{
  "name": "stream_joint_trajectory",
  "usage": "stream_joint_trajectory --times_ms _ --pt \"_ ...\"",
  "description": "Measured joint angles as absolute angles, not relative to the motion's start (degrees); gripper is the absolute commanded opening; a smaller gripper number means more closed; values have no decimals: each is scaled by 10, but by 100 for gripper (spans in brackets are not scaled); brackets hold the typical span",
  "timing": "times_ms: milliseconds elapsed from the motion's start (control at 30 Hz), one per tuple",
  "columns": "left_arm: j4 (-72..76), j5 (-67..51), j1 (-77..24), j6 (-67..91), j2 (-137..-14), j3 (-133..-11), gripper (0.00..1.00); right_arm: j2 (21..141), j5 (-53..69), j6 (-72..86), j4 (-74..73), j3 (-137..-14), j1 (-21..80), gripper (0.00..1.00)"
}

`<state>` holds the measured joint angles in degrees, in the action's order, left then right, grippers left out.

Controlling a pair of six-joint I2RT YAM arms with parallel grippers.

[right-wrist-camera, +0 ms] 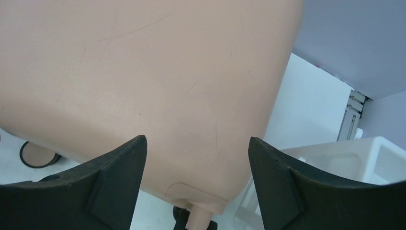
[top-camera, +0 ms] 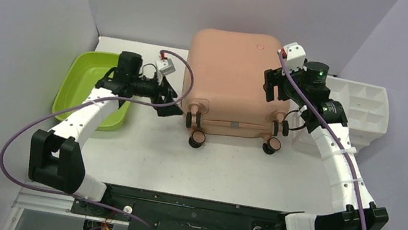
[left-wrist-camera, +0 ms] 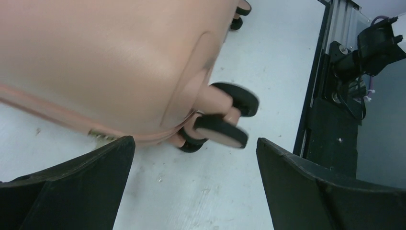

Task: Open, take out, and arrange the luggage
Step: Rotate the luggage at the center of the board, then pick up the zipper from the luggage.

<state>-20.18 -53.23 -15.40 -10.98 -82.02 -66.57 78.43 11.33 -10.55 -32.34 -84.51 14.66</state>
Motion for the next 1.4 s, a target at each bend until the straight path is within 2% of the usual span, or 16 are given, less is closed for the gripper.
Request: stream_joint_trajectory --times_ms 167,267,400,533,667,733,833,1100,1267,1400 --pt "-293 -598 -47 -238 -847 -668 99 731 142 -117 -330 -793 147 73" --pt "-387 -629 -41 -353 -891 -675 87 707 156 -124 -331 -763 147 73" --pt "-512 -665 -51 -505 -957 -679 79 684 167 -130 -331 -727 147 73" --pt "-603 -689 -55 -613 -1012 -703 78 676 175 -133 -330 -706 147 73" --pt "-614 -703 -56 -630 -1033 -726 81 676 175 -135 -331 -703 147 73" --pt "-558 -691 -60 -568 -1028 -718 88 676 175 -135 -331 -703 147 73" --pt "-395 -624 -75 -446 -987 -655 94 676 175 -138 -331 -703 147 73" --pt "-46 -546 -93 -250 -857 -488 97 676 175 -144 -331 -703 147 73" --pt "127 -548 -93 -194 -847 -410 95 674 174 -149 -331 -702 147 73" --pt "206 -557 -93 -170 -859 -401 86 662 174 -154 -329 -693 145 73"
